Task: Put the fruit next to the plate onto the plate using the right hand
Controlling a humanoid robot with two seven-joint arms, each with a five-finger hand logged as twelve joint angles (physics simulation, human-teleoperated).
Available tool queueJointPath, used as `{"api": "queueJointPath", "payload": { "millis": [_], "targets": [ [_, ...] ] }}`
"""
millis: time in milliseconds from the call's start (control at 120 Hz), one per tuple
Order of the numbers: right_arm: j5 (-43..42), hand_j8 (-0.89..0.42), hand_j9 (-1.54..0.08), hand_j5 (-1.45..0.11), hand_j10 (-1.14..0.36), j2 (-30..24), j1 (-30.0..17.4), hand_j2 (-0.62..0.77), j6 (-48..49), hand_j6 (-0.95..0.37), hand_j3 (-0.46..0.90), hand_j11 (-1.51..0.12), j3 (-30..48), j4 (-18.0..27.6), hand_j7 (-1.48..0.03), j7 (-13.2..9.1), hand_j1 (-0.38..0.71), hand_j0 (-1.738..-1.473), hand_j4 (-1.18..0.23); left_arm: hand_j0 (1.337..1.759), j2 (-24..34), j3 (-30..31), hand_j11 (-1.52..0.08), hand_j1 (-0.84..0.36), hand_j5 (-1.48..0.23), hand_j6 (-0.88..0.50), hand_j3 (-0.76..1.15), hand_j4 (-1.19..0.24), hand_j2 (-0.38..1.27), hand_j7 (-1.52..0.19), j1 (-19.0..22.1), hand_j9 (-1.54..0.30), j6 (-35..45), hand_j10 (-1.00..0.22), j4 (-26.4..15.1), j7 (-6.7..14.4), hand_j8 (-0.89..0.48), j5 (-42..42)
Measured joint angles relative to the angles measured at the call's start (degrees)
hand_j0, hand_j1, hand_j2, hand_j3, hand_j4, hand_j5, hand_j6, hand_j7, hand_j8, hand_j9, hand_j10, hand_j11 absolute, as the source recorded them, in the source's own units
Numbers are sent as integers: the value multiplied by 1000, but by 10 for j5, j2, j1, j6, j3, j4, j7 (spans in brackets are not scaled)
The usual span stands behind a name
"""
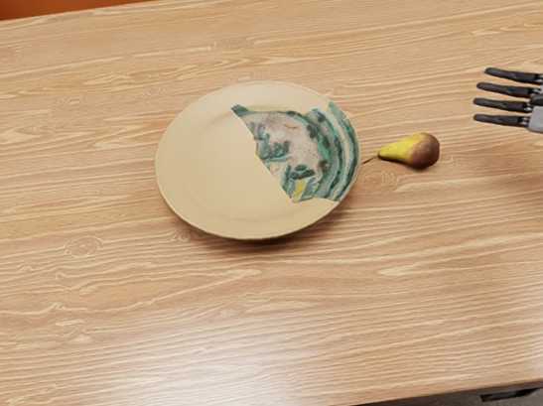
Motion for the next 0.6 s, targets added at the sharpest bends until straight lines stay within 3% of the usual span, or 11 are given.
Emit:
{"api": "queueJointPath", "payload": {
  "millis": [217,333,525,600],
  "targets": [
    [-2,6,1,1,5,4,5,0,0,8,0,0,0,0,0,0,-349,-1658,0,1658,0,0,0,347,1,6,0,4,-3,1,0,1,0,4,0,0,5,0],
    [-14,6,1,1,5,10,31,0,0,8,0,0,0,1,0,0,-349,-1658,0,1658,0,0,0,347,1,6,0,4,-3,1,0,1,0,4,0,0,5,0],
    [-181,6,1,1,4,19,115,0,0,7,0,0,1,6,0,0,-349,-1658,0,1658,0,0,0,347,1,6,0,4,-3,1,0,1,0,4,0,0,5,0],
    [-259,5,1,1,4,19,139,0,0,6,0,0,4,49,0,0,-349,-1658,0,1658,0,0,0,347,1,6,0,4,-3,1,0,0,0,4,0,0,5,0]
  ]
}}
